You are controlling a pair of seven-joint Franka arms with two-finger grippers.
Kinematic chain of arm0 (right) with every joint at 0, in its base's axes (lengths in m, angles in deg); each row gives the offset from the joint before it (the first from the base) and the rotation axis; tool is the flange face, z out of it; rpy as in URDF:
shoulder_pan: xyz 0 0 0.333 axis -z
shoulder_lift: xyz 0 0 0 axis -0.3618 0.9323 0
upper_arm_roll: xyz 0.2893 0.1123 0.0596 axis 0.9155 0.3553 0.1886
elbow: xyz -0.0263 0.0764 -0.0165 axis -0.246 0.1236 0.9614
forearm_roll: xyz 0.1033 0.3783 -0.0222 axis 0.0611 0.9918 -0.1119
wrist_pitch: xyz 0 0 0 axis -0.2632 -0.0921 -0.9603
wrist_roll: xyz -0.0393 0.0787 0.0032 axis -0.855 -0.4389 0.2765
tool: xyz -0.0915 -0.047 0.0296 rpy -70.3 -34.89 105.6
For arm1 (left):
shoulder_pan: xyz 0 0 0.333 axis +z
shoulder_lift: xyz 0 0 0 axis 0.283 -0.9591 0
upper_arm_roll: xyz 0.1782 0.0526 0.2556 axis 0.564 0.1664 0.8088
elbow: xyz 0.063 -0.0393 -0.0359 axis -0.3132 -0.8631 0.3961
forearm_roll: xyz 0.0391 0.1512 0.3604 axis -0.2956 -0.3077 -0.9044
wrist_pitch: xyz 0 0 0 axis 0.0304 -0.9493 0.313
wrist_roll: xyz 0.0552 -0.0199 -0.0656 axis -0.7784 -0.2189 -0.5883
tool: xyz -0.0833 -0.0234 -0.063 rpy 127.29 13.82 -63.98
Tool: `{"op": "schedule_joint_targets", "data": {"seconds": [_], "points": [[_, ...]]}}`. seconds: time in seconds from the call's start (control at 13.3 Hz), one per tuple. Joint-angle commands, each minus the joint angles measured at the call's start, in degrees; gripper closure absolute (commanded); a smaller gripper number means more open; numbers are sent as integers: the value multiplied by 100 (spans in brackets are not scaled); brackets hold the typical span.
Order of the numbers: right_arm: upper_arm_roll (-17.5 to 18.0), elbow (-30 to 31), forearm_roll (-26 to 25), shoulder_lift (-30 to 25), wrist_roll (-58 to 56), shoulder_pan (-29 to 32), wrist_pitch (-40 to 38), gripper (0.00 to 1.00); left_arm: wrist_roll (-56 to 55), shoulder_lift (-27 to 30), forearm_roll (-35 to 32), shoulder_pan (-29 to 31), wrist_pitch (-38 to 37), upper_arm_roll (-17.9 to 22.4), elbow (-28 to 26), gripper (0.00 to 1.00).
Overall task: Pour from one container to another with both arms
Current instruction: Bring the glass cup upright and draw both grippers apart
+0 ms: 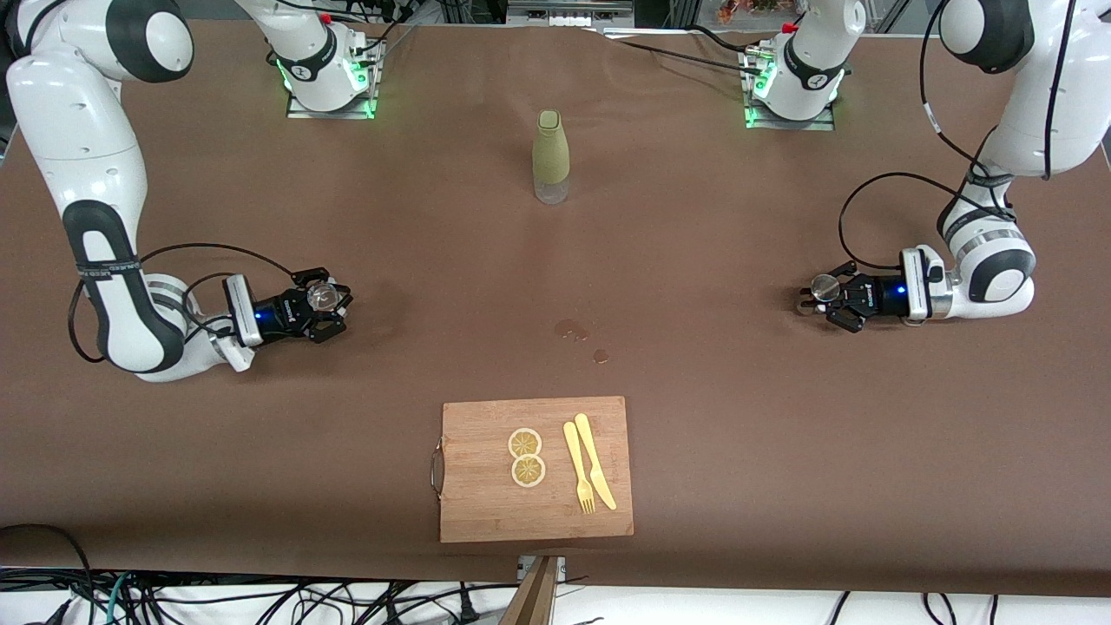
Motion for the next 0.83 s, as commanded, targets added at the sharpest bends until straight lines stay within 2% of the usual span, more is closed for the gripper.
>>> {"op": "schedule_joint_targets", "data": {"seconds": [0.0,0.3,0.6,0.68,0.75], "points": [[39,-74,-43,134,-59,31,273,94,-39,-233,-147,7,-207,118,219,100],[48,-83,-25,372,-147,14,722,94,-21,-357,-226,-2,-207,372,386,100],[39,-196,-103,416,-226,5,776,94,-21,-383,-314,7,-224,426,465,100],[48,-197,-95,425,-244,5,750,94,-21,-427,-314,7,-224,426,465,96],[39,-197,-121,425,-314,13,724,94,-21,-444,-314,7,-224,426,465,84]]}}
